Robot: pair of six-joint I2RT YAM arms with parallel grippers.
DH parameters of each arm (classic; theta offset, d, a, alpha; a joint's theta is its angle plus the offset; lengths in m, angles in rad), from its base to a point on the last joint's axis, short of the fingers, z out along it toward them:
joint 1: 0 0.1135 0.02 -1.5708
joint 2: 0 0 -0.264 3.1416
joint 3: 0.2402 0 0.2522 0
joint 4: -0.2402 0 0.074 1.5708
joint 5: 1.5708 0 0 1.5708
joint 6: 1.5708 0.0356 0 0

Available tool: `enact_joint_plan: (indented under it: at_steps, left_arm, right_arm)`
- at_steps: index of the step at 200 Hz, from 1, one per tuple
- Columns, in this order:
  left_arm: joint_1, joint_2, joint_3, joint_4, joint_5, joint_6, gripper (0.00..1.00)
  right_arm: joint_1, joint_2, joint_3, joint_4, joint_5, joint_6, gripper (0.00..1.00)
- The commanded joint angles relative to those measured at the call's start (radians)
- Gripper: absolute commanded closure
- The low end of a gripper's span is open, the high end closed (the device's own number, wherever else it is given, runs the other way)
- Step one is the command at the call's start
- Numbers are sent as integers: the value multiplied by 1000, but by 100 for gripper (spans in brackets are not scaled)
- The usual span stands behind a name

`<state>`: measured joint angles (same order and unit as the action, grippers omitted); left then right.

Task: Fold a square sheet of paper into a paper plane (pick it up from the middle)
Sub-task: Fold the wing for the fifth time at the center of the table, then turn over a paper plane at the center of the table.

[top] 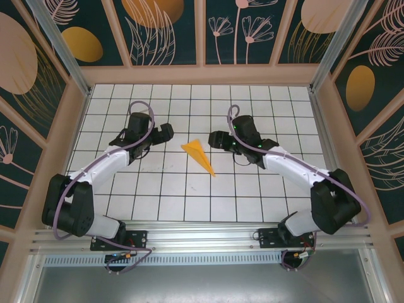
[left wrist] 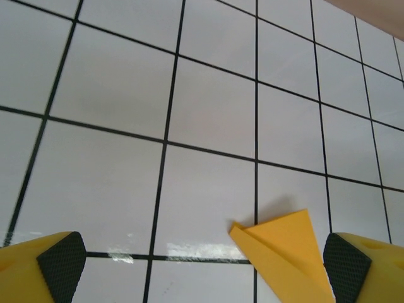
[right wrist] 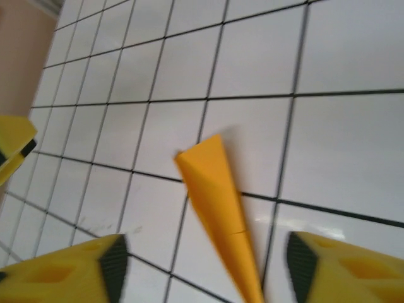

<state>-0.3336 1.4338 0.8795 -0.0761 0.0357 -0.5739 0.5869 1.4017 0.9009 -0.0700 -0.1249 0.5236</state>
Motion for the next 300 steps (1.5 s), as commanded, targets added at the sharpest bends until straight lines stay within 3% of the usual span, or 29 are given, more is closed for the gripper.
enact_joint_plan:
  at_steps: [1,34,65,99,168,189,218,300]
  left_arm:
    - [-3,-29,-28,62,97,-47,1]
    - [-6,-28,-73,105,161,-129,2]
    - [-37,-31,-105,124,140,-206,1]
    - [-171,-18,-108,129,36,-326,2]
    - [-379,57,-60,142,-119,-565,12]
    - [-396,113,-21,136,-109,-613,21]
    - [-403,228,87,2,-163,-636,32]
    - [-413,393,256,-171,-241,-611,43]
  right_arm:
    - [-34,-67,-61,-30,163,-32,4]
    - [-115,-107,-119,16,173,-84,1]
    - [-140,-122,-186,119,211,-96,1]
    - [-147,-126,-267,208,317,-38,1]
    - [-160,-81,-352,314,232,34,2]
    - [-160,-69,-352,305,233,42,2]
    - [-160,-51,-345,289,246,50,2]
    - [-160,-58,-346,271,266,62,3]
